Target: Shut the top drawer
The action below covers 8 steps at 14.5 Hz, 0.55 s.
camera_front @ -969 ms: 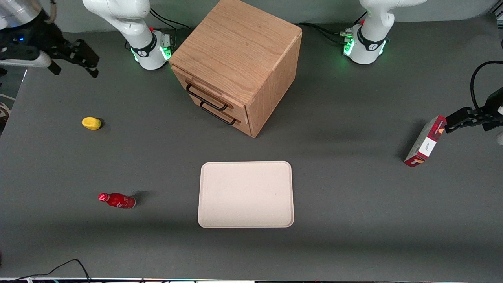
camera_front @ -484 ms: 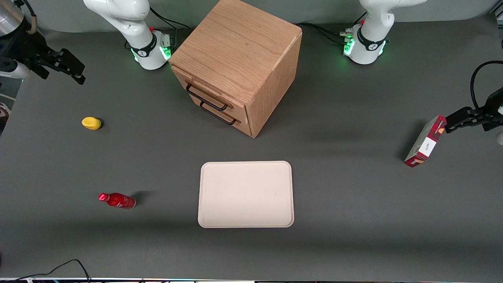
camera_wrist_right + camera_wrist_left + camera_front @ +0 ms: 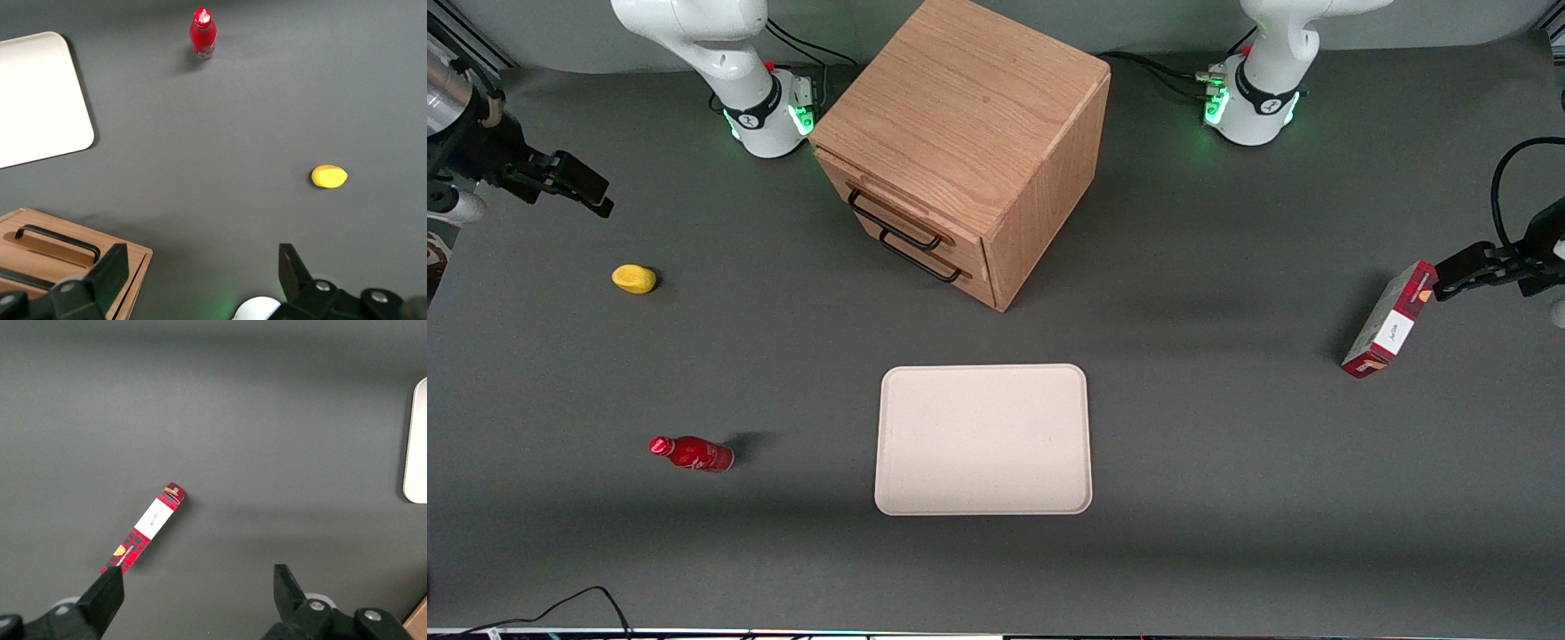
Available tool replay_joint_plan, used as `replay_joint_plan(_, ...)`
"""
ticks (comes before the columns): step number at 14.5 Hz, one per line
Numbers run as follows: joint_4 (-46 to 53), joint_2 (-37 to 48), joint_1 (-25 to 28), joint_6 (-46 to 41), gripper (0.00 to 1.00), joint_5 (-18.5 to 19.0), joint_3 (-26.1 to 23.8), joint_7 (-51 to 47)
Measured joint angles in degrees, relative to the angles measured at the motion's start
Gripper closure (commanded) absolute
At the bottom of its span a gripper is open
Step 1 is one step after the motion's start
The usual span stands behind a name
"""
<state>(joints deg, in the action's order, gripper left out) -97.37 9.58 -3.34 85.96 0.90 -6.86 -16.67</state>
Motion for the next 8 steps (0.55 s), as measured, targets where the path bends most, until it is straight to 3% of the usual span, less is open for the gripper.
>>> replay_joint_plan(8, -0.9, 0.7, 3.0, 0.9, 0.0, -0.4, 3.8, 0.9)
